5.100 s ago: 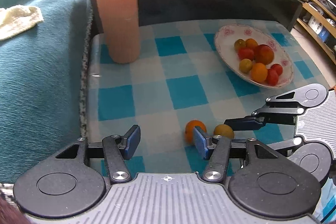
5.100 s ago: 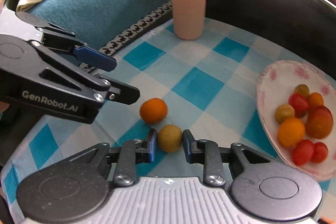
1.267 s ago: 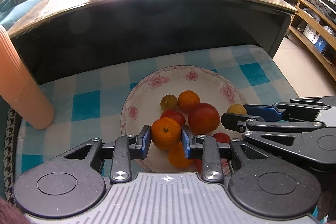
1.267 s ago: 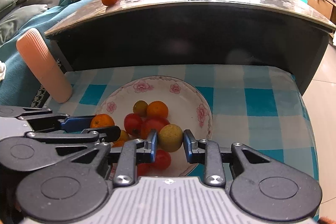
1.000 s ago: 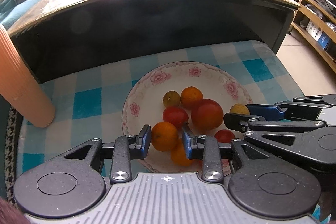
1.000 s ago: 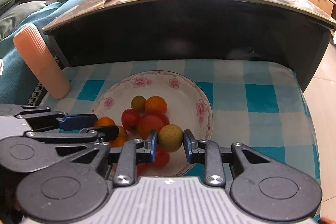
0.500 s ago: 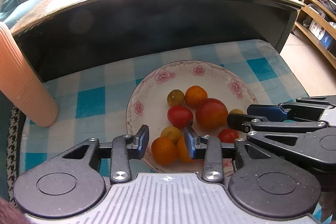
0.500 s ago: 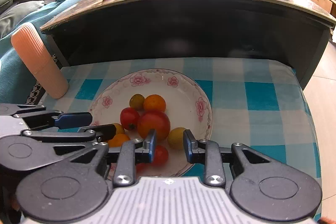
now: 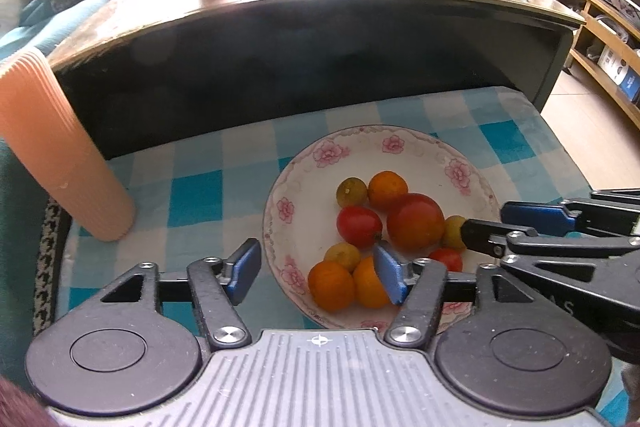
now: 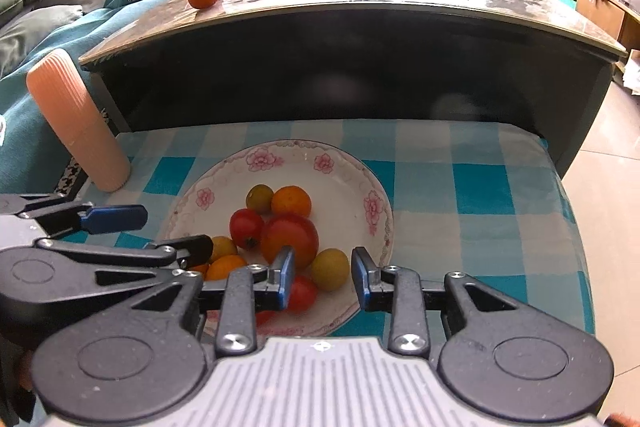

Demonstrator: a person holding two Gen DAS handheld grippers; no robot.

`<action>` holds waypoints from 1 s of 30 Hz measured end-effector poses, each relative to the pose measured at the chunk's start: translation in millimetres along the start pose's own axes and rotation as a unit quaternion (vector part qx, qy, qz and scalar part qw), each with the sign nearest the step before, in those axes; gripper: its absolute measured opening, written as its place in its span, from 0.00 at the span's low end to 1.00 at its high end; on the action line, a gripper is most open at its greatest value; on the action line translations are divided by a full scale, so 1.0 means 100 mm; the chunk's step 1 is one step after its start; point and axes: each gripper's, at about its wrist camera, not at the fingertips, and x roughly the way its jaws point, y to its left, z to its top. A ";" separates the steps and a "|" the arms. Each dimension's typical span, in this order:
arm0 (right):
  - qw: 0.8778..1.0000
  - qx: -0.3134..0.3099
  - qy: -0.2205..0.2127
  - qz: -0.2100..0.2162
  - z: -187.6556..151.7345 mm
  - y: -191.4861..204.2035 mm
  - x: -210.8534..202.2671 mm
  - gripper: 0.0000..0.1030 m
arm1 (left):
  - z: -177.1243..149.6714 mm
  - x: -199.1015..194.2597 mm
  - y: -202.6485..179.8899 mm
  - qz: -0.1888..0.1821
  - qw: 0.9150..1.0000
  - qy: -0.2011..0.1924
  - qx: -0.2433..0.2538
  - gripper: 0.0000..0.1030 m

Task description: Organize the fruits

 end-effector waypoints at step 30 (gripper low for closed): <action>1.000 0.017 -0.015 -0.001 -0.49 0.12 -0.75 0.51 | -0.48 -0.64 -0.05 0.036 0.998 -0.047 -0.002 1.00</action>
